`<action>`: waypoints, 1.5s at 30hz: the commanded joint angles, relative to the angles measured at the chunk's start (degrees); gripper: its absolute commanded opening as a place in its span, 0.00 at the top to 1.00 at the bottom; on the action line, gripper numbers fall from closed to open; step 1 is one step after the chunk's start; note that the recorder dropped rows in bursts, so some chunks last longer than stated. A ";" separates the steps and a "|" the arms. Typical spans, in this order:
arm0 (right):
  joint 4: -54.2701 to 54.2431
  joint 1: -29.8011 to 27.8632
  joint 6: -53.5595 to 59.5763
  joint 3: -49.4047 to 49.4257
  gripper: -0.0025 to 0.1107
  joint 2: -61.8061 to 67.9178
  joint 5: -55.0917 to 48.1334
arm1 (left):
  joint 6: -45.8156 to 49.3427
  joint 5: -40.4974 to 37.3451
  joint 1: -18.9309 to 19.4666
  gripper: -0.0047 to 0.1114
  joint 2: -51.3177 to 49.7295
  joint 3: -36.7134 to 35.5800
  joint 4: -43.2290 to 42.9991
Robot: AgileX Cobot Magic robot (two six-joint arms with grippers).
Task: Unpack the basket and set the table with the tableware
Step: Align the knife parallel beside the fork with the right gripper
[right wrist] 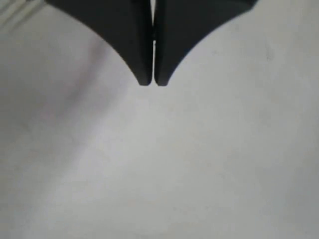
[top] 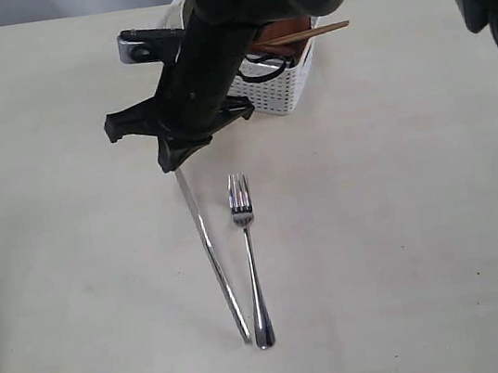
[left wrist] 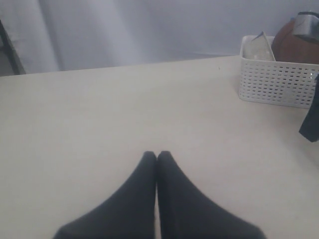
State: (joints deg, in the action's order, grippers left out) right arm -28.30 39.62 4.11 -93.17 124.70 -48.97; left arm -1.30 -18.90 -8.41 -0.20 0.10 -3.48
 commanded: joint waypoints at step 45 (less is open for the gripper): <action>14.45 2.81 -11.79 22.78 0.61 -11.88 0.37 | 0.02 0.56 -0.36 0.96 0.20 -0.10 0.26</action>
State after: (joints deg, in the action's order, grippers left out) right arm -13.56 41.17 -8.03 -71.84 113.44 -51.99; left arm -1.30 -18.90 -8.41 -0.20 0.10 -3.48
